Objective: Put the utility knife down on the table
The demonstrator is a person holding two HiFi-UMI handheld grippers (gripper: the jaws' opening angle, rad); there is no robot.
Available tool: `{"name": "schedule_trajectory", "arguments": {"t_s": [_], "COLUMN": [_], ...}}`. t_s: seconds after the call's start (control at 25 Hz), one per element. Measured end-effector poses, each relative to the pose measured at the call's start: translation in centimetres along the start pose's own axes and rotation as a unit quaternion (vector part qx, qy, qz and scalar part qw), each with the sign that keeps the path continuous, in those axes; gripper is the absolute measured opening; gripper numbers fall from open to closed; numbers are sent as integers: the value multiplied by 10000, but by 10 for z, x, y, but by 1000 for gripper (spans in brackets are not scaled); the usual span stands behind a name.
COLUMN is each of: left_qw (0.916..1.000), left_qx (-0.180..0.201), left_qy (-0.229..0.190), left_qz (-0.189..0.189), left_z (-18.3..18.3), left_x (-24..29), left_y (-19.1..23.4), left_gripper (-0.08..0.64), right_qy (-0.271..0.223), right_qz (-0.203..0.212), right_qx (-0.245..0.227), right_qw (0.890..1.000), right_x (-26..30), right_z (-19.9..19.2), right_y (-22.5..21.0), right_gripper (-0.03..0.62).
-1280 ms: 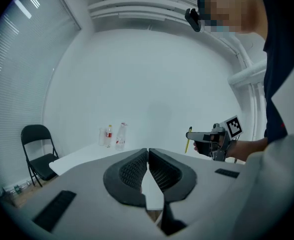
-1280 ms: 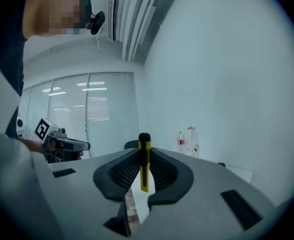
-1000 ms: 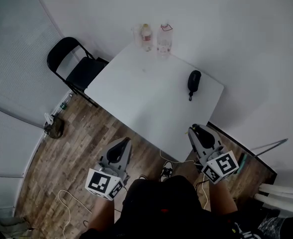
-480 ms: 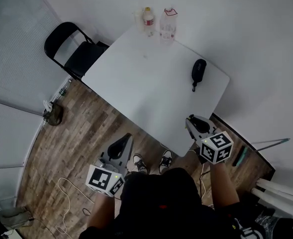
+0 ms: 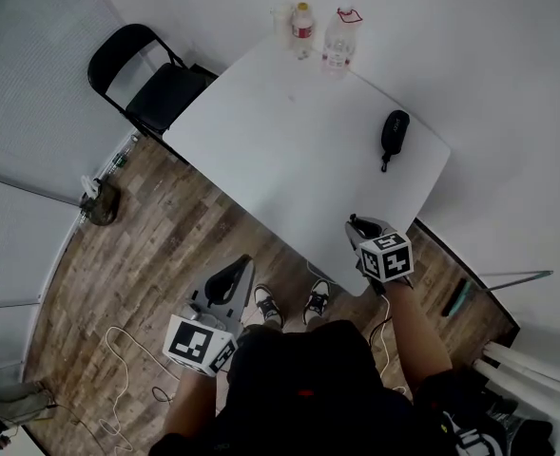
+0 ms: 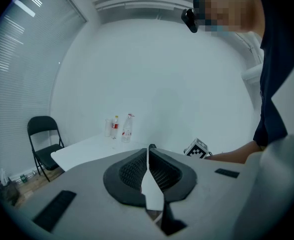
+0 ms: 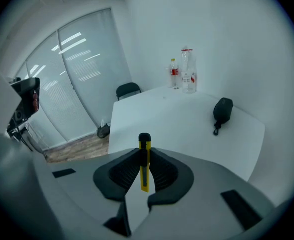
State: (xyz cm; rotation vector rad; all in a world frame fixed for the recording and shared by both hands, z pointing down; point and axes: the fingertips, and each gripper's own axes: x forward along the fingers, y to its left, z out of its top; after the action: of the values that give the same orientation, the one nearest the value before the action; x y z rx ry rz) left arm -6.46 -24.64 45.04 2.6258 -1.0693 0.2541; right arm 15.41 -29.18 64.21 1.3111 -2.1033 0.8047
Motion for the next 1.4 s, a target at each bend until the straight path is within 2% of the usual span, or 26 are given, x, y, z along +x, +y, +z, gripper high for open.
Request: {"name": "schedule_trajectory", "arguments": {"t_s": [0.2, 0.32, 0.56, 0.8, 1.04, 1.12, 1.28, 1.4], "left_qw": [9998, 9995, 9986, 9977, 9978, 9981, 9968, 9964], "left_qx": [-36, -77, -159, -165, -190, -139, 211, 213], "left_qy": [51, 89, 186, 324, 397, 412, 634, 685], "left_qz": [175, 302, 461, 565, 487, 444, 444, 444], "left_z": [-7, -12, -17, -22, -23, -23, -24, -25], "left_x": [-9, -16, -24, -24, -16, -13, -10, -10], "left_y": [8, 12, 20, 27, 28, 25, 23, 25], "left_gripper": [32, 32, 32, 32, 32, 32, 32, 32], "right_qy": [844, 1094, 1270, 1355, 1457, 1515, 1637, 1689], "right_qz": [207, 244, 102, -132, -121, -107, -107, -122], "right_qx": [-143, -211, -430, -989, -1127, -1134, -1191, -1201], "right_qw": [9961, 9935, 9909, 9857, 9828, 9819, 9792, 9782], "right_x": [36, 50, 67, 83, 90, 90, 91, 92], "right_z": [-26, -37, -46, -54, -56, -58, -62, -63], "right_y": [6, 7, 8, 10, 11, 10, 8, 8], "right_gripper": [67, 67, 67, 67, 67, 67, 67, 67]}}
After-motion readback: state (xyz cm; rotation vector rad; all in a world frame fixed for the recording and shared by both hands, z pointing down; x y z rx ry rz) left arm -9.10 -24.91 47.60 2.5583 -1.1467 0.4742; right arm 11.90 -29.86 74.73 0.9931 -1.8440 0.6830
